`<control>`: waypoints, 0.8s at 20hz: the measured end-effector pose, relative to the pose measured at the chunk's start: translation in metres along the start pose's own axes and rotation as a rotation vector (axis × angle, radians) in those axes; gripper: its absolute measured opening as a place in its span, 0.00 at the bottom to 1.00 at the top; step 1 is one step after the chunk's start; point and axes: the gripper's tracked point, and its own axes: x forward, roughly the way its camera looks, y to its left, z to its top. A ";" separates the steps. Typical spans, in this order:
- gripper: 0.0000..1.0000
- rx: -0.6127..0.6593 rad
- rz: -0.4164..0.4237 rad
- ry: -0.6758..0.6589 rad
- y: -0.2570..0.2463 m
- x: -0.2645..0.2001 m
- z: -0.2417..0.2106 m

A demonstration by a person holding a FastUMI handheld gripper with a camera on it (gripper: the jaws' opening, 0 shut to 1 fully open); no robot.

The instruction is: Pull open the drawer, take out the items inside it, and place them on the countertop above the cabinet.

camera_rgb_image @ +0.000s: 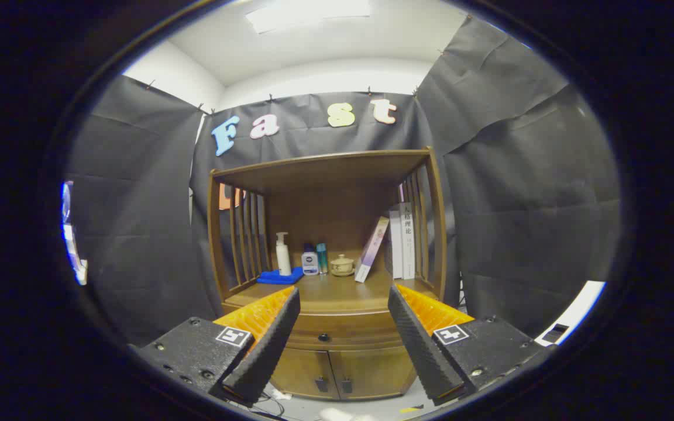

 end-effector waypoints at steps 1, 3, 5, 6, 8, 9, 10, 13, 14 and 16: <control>0.98 0.003 0.004 0.001 0.002 -0.001 0.000; 0.98 0.007 0.009 0.009 0.001 -0.001 -0.001; 0.98 0.002 0.002 0.015 -0.001 0.001 -0.003; 0.98 -0.002 -0.005 0.018 -0.002 0.002 -0.003; 0.98 -0.010 -0.008 0.023 -0.001 0.003 -0.006; 0.98 -0.015 -0.007 0.024 0.000 0.004 -0.007; 0.99 -0.018 -0.004 0.024 0.002 0.003 -0.006; 0.98 -0.023 0.005 0.024 0.007 0.006 -0.010; 0.99 -0.025 0.007 0.025 0.010 0.008 -0.012; 0.99 -0.031 0.017 0.029 0.013 0.015 -0.020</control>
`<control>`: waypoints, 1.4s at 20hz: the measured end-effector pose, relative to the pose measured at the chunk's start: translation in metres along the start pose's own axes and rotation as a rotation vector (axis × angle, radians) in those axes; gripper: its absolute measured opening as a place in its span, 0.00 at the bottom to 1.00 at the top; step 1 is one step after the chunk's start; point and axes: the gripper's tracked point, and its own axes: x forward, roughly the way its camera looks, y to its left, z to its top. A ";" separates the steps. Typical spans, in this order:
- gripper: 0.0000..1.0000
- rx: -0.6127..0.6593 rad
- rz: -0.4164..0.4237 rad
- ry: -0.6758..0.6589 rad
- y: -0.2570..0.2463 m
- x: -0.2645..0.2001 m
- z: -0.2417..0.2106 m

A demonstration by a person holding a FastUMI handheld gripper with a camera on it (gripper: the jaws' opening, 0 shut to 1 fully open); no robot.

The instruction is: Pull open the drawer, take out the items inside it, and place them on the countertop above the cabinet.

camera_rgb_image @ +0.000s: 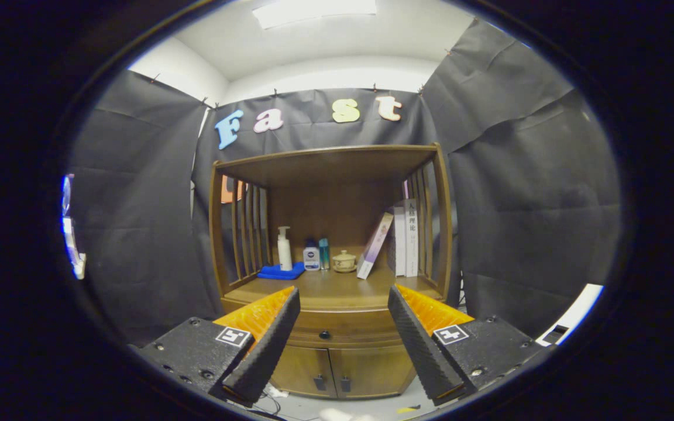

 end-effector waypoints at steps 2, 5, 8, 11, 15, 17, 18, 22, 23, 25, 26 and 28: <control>0.99 -0.004 0.017 0.018 0.005 0.009 -0.013; 0.99 -0.006 0.019 0.049 0.008 0.026 -0.037; 0.99 -0.002 0.021 0.061 0.010 0.043 -0.059; 0.99 -0.002 0.000 0.097 0.009 0.062 -0.094; 0.99 0.024 -0.005 0.146 0.010 0.083 -0.131; 0.99 0.023 -0.014 0.149 0.010 0.095 -0.142; 0.99 0.014 -0.016 0.160 0.012 0.100 -0.150; 0.99 -0.027 -0.021 0.190 0.021 0.125 -0.173; 0.99 -0.025 -0.020 0.193 0.024 0.130 -0.177; 0.96 -0.029 -0.031 0.208 0.028 0.148 -0.191; 0.94 -0.030 -0.035 0.222 0.029 0.154 -0.198; 0.92 -0.023 -0.034 0.235 0.034 0.165 -0.208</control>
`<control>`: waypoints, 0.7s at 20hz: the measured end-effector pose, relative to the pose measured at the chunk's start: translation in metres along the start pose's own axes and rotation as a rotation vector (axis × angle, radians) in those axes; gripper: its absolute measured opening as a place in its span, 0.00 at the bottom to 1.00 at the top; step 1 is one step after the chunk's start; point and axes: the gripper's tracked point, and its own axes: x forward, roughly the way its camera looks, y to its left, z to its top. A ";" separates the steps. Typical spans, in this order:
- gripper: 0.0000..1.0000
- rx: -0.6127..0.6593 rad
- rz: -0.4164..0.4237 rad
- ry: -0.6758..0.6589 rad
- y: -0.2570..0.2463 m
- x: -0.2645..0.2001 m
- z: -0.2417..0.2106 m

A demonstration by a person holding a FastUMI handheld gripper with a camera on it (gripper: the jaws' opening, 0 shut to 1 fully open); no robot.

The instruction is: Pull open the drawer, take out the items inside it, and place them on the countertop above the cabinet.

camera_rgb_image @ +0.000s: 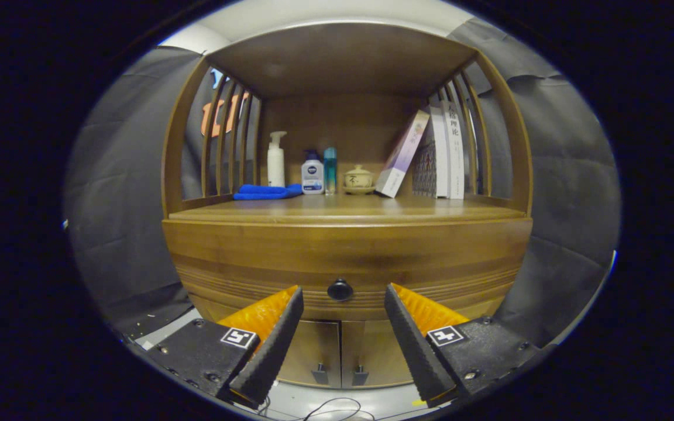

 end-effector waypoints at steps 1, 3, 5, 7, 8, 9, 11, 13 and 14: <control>0.89 0.003 -0.008 0.001 0.001 0.006 -0.001; 0.83 0.006 -0.022 0.003 0.000 0.018 -0.003; 0.76 0.011 -0.031 0.012 0.001 0.025 -0.007; 0.69 0.026 -0.034 0.024 0.002 0.031 -0.007; 0.67 0.035 -0.035 0.027 0.002 0.033 -0.008; 0.64 0.038 -0.040 0.026 0.002 0.034 -0.006; 0.55 0.028 -0.058 0.039 -0.003 0.039 -0.009; 0.45 0.044 -0.041 0.042 0.002 0.041 -0.008; 0.40 0.048 -0.044 0.039 0.000 0.041 -0.009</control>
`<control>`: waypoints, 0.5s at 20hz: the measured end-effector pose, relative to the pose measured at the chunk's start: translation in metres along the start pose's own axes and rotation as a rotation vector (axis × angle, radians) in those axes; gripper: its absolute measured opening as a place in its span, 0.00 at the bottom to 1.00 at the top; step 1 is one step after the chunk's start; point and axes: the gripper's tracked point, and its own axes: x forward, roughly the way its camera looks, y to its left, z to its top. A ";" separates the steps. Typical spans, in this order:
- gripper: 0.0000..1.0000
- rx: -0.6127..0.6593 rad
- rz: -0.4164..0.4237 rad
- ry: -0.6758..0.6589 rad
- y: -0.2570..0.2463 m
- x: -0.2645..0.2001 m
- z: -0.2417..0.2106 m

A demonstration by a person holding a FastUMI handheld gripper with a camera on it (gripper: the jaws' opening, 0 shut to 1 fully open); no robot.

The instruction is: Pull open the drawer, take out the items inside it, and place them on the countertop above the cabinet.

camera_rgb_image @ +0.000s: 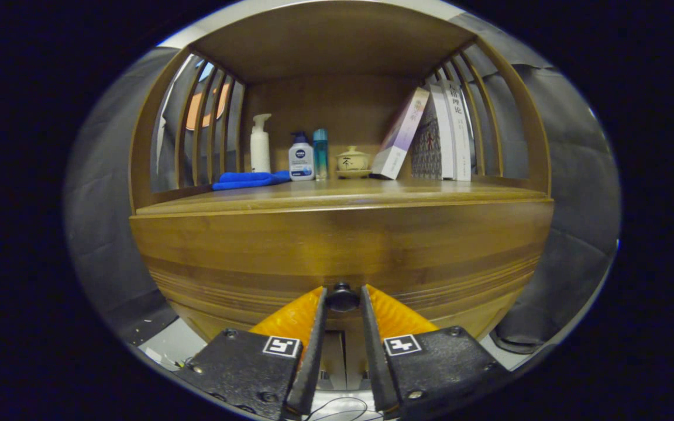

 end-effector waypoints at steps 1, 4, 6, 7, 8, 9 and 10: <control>0.34 0.001 -0.004 0.000 -0.001 -0.001 -0.001; 0.29 -0.011 0.007 0.004 -0.001 0.000 -0.001; 0.27 -0.015 0.012 0.012 -0.002 -0.001 -0.002; 0.26 -0.015 0.015 0.015 -0.001 -0.001 -0.001; 0.26 -0.020 0.014 0.017 -0.002 -0.002 -0.002; 0.26 -0.024 0.011 0.017 -0.002 -0.005 -0.003; 0.26 -0.030 0.008 0.017 -0.003 -0.009 -0.004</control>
